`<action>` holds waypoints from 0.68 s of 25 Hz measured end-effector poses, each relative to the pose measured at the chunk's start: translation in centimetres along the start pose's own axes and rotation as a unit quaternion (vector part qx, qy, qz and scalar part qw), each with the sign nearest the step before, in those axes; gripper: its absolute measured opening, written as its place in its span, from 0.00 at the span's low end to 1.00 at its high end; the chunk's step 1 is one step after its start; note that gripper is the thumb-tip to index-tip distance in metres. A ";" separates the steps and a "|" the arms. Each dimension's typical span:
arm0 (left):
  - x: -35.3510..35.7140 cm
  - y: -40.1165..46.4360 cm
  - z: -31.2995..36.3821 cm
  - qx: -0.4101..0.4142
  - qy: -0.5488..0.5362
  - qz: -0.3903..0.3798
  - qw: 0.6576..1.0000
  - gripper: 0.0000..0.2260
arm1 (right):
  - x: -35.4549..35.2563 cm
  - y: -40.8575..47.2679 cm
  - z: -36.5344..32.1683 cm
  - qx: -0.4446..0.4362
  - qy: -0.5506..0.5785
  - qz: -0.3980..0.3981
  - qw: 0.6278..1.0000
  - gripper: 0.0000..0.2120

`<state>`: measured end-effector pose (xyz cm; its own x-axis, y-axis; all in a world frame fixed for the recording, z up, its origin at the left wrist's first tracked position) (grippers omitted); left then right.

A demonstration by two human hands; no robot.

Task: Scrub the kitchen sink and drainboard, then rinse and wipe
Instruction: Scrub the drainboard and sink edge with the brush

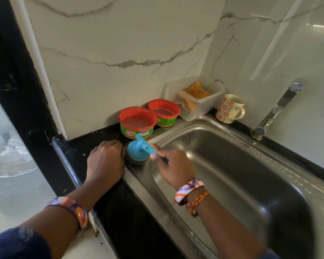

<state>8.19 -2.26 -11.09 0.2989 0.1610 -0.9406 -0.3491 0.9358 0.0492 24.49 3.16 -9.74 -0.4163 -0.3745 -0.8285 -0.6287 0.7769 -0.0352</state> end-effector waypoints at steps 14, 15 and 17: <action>0.2 0.1 0.0 -0.008 0.006 -0.014 1.000 0.14 | -1.5 0.1 -1.9 -0.028 -0.137 -0.038 0.989 0.15; 0.2 0.1 0.0 -0.008 0.004 -0.009 1.000 0.14 | -2.7 1.4 -0.8 0.027 -0.165 -0.015 0.986 0.15; 0.2 0.2 0.1 -0.005 -0.004 0.000 1.000 0.13 | -5.6 3.6 2.2 0.152 -0.231 0.001 0.961 0.14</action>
<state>8.26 -2.05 -11.24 0.3064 0.1632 -0.9378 -0.3584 0.9325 0.0452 26.04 9.20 -6.47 -0.0364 -0.1634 -0.9859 -0.3775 0.9157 -0.1379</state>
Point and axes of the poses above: each hand's wrist, its own y-axis towards the middle knuckle, its own x-axis out of the palm, z = x × y, the point moved 4 cm from there along y, towards the middle knuckle, and after that the axes turned 15 degrees about -z, right-handed, at the moved point
